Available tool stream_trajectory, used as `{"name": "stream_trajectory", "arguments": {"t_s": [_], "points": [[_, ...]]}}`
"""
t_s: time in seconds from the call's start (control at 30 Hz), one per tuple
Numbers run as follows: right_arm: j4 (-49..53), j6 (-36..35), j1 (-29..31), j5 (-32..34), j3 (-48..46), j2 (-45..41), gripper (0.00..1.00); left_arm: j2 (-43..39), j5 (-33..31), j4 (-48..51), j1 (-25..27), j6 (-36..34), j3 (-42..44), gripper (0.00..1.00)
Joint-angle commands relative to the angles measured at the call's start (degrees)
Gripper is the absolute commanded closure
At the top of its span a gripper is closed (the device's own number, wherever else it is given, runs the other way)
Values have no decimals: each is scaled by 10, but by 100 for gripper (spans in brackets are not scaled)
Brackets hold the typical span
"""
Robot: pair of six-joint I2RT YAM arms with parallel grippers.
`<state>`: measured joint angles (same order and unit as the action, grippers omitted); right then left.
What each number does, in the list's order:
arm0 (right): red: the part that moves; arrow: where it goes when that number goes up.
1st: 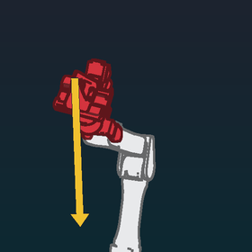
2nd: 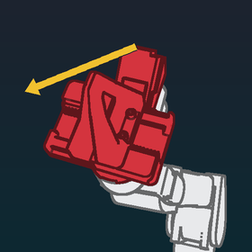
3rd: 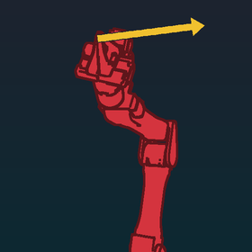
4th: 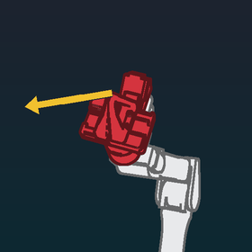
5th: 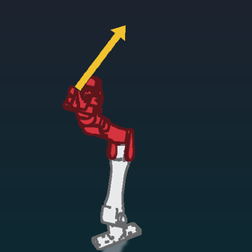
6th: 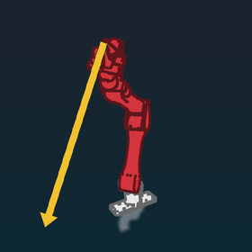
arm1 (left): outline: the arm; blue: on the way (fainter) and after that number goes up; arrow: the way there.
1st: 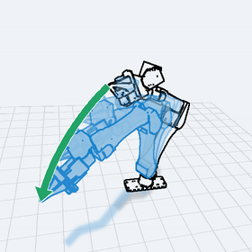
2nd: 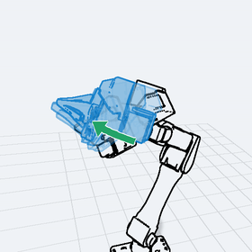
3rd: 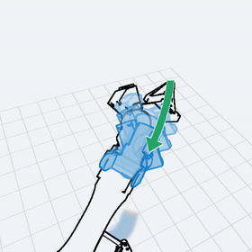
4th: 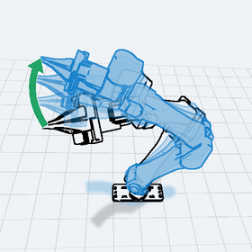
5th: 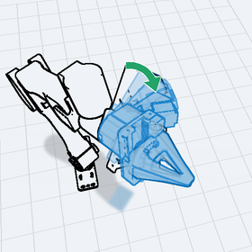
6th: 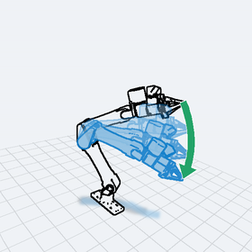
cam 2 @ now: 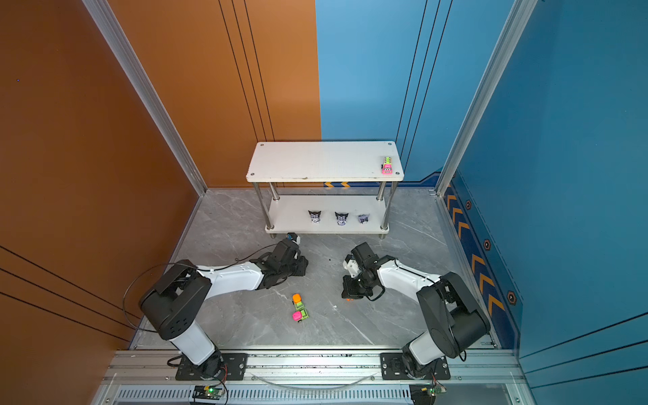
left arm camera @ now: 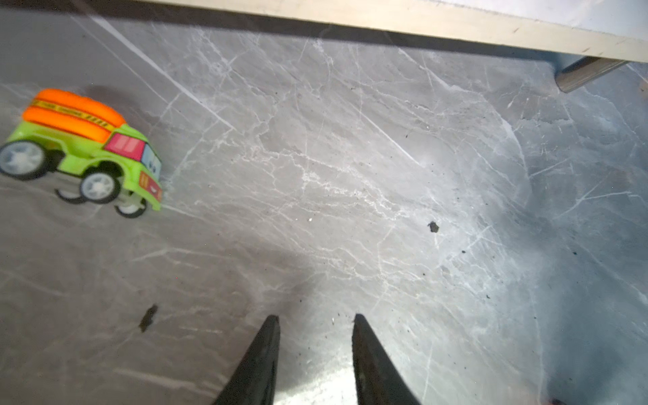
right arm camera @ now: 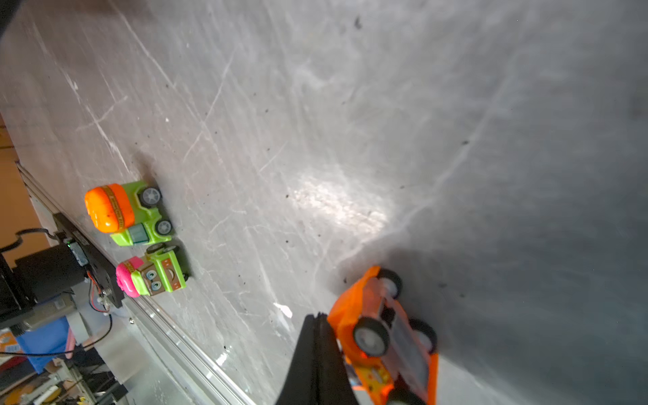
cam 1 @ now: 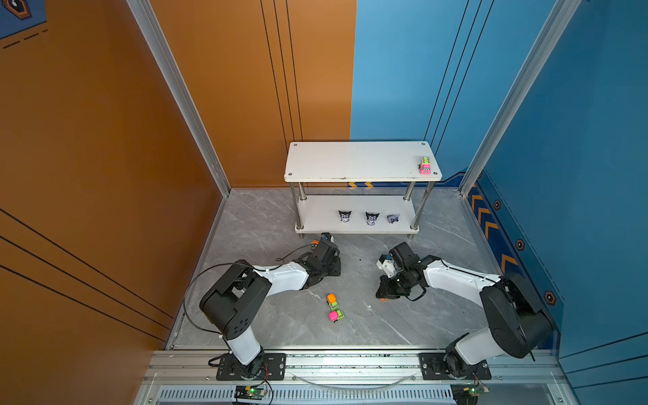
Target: Place and organize the plastic toys onto the shelf
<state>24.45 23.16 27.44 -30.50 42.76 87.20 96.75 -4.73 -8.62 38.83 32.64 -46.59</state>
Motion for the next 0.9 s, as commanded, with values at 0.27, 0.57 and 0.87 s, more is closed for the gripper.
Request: {"name": "stream_trajectory", "arguments": {"t_s": [0.27, 0.57, 0.87], "points": [[-28, 13, -27, 6, 4, 19, 100, -4, 13, 6, 12, -3, -12, 63], [93, -3, 44, 204, 18, -141, 100, 6, 19, 8, 31, -16, -38, 63], [133, 65, 123, 313, -36, -231, 100, 53, 39, 8, 63, -20, -102, 69]]}}
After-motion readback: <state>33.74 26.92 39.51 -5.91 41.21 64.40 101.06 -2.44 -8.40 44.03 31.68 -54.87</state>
